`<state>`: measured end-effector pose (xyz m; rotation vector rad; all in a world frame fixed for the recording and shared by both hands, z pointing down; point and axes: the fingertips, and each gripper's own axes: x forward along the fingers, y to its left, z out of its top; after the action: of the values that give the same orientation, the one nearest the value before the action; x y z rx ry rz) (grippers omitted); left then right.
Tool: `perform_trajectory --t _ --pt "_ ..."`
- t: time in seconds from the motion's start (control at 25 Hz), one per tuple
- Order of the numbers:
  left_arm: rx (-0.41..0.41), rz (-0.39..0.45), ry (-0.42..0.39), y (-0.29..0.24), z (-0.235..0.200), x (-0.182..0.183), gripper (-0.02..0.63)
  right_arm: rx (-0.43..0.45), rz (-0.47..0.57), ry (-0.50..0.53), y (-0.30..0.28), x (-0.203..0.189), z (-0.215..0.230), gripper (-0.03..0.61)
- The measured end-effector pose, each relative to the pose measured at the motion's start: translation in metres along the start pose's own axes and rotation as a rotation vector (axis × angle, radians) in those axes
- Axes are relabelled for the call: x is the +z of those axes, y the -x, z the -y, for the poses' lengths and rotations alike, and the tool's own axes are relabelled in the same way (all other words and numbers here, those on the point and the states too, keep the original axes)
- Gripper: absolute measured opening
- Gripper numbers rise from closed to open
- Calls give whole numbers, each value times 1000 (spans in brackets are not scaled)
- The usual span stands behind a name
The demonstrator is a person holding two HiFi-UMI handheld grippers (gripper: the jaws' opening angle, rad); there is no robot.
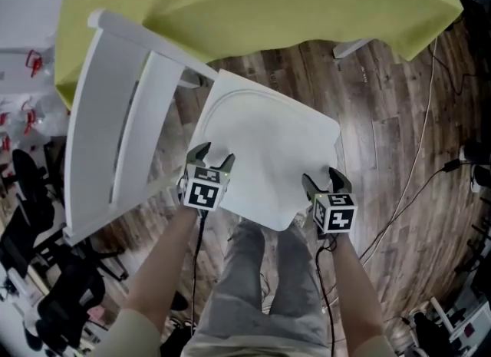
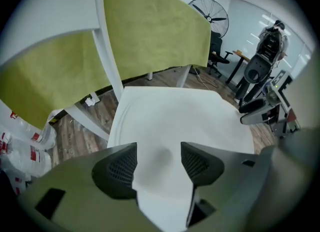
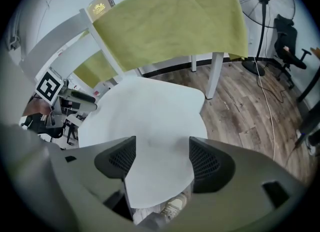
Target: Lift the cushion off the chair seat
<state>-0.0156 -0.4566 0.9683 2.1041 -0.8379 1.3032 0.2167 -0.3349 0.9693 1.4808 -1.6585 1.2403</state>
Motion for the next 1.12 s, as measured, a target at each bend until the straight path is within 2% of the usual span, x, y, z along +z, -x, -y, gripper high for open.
perform_trajectory --t 0.16,0.32,0.48,0.64,0.8,1.12 --pt "18 -54 -3 -18 2 -20 273 -56 -33 35 -14 -11 3 348" --pt "22 -42 16 -23 0 -22 278 -88 -35 63 -20 -12 2 354" --pt "-21 -31 98 -22 -5 -20 275 -47 -8 49 -22 -12 3 352" --pt "38 -15 108 -24 -4 -19 262 -15 -34 27 -24 -12 3 321" --pt "99 -7 99 -23 2 -21 204 -15 -30 14 -22 -13 2 293" --pt "175 -8 98 -21 10 -19 89 -68 3 10 -19 -12 -1 244"
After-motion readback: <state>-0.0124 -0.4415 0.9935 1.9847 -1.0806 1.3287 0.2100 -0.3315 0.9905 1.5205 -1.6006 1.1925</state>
